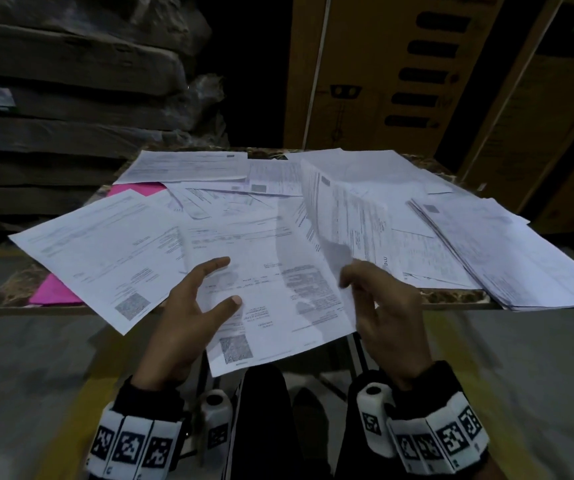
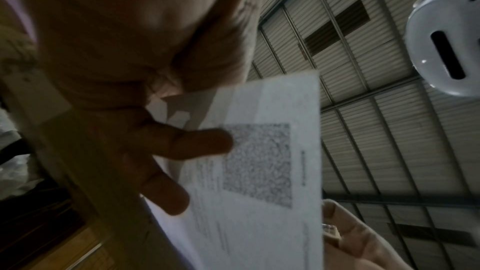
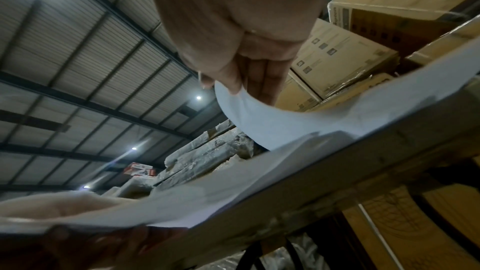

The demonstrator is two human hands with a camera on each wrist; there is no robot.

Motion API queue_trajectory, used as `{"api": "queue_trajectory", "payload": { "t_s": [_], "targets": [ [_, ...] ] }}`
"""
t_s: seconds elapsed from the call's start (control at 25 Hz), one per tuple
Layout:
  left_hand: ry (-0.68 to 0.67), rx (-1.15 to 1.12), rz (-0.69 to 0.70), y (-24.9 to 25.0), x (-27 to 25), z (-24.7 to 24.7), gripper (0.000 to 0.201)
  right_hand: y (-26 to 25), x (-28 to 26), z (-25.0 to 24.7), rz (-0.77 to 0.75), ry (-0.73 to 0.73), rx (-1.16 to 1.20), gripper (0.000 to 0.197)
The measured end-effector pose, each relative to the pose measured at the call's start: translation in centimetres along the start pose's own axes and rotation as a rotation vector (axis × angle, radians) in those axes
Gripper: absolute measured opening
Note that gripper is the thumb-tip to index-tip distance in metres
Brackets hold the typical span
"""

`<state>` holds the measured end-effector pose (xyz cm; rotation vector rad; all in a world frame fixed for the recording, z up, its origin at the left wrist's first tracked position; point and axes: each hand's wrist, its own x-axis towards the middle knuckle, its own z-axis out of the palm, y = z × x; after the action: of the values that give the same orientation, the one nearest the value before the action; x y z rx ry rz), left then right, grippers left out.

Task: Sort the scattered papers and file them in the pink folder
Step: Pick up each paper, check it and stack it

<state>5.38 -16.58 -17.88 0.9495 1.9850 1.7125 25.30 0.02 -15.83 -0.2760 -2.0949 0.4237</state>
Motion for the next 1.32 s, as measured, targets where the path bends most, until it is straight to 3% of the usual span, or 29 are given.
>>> {"api": "queue_trajectory", "payload": {
  "t_s": [0.12,0.2,0.28,0.36,0.56,0.8,1.0,1.12,1.32],
  "targets": [
    [0.020,-0.015,0.017,-0.5,0.3,0.0,0.051,-0.7,-0.5,1.3,-0.113,-0.179,0.017,0.036],
    [0.021,-0.017,0.028,-0.8,0.3,-0.2,0.053,-0.4,-1.0,1.7,-0.144,-0.215,-0.046,0.042],
    [0.018,-0.015,0.022,-1.0,0.2,-0.3,0.053,0.6,-0.7,1.1,-0.080,-0.169,-0.082,0.042],
    [0.019,-0.025,0.005,-1.1,0.1,-0.4,0.052,1.5,0.2,0.0,-0.025,-0.133,-0.045,0.028],
    [0.037,-0.029,0.031,-0.2,-0.1,-0.4,0.047,1.8,-0.7,-1.0,0.085,-0.292,0.094,0.024],
    [0.103,-0.069,0.045,-1.1,-0.7,-2.6,0.051,3.6,-3.1,-2.2,0.077,-0.328,-0.098,0.026],
    [0.215,-0.103,0.038,-1.6,-0.7,-3.4,0.047,4.0,-4.8,-2.1,-0.027,-0.495,-0.369,0.076],
    [0.252,-0.133,0.030,-1.8,-0.7,-3.5,0.046,4.3,-5.1,-1.7,-0.044,-0.430,-0.458,0.085],
    [0.256,-0.149,0.022,-1.8,-1.1,-3.9,0.046,2.7,-3.6,-2.3,-0.070,-0.249,-0.434,0.079]
  ]
}}
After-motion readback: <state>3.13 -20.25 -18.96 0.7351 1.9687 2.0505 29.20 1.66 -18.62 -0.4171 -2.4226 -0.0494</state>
